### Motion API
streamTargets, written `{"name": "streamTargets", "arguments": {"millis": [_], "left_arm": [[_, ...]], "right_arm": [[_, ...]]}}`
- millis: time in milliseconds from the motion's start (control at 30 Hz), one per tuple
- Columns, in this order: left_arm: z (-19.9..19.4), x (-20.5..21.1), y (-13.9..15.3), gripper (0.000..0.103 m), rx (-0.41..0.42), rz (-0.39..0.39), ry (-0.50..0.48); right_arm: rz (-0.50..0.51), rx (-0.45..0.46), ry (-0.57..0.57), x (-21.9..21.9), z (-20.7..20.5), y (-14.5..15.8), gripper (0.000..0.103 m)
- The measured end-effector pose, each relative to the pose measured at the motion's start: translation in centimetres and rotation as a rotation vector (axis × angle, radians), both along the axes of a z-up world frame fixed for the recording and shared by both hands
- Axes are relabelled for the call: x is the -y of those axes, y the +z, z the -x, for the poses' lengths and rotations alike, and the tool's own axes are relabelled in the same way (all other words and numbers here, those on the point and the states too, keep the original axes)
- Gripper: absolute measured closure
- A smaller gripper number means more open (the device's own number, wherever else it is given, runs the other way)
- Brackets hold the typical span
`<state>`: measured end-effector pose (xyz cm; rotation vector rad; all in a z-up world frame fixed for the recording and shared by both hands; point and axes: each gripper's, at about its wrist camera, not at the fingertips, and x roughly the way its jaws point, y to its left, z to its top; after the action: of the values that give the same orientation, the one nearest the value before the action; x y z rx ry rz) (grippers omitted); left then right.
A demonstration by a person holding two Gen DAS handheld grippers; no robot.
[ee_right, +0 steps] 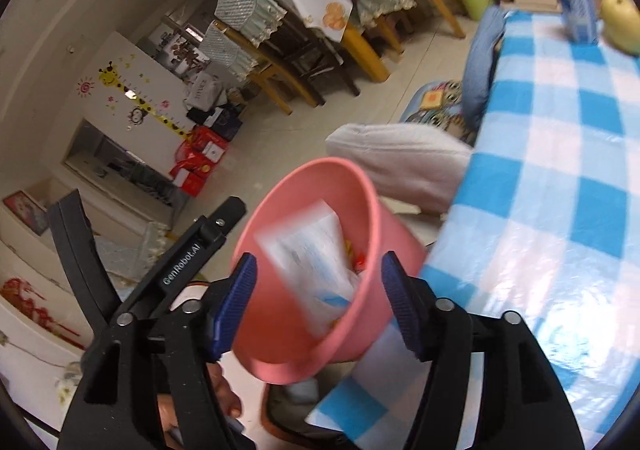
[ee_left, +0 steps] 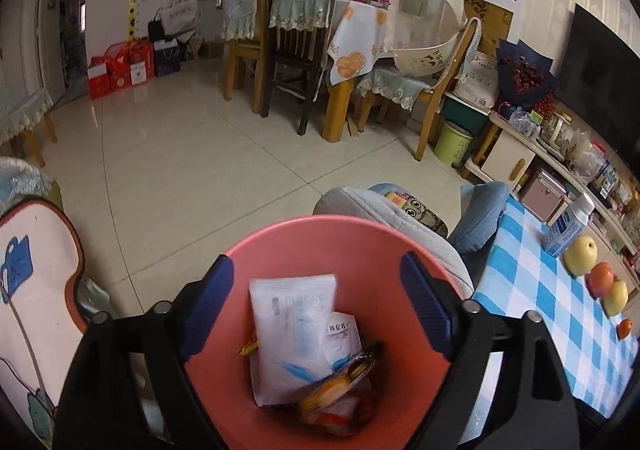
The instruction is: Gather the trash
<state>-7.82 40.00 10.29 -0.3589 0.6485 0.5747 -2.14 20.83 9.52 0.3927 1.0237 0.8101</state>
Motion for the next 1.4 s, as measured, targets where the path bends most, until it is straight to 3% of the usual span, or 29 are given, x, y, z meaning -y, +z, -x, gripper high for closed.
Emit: {"name": "streamTargets", "arguments": {"millis": [200, 500, 967, 1400], "left_arm": [[-0.6, 1.7, 0.4, 0.01, -0.001, -0.026, -0.039], [-1.4, 5.7, 1.2, 0.006, 0.013, -0.129, -0.123], [-2.4, 12.9, 1.4, 0.004, 0.045, -0.186, -0.292], [-2.0, 19.7, 0.9, 0.004, 0.09, -0.132, -0.466]], "right_arm": [[0.079, 0.082, -0.066, 2.1, 1.0, 0.5, 0.021], [0.178, 0.174, -0.147, 5.7, 2.0, 1.0, 0.021], [0.328, 0.264, -0.282, 13.2, 4.5, 0.7, 0.021], [0.469, 0.358, -0.403, 19.0, 7.7, 0.8, 0.018]]}}
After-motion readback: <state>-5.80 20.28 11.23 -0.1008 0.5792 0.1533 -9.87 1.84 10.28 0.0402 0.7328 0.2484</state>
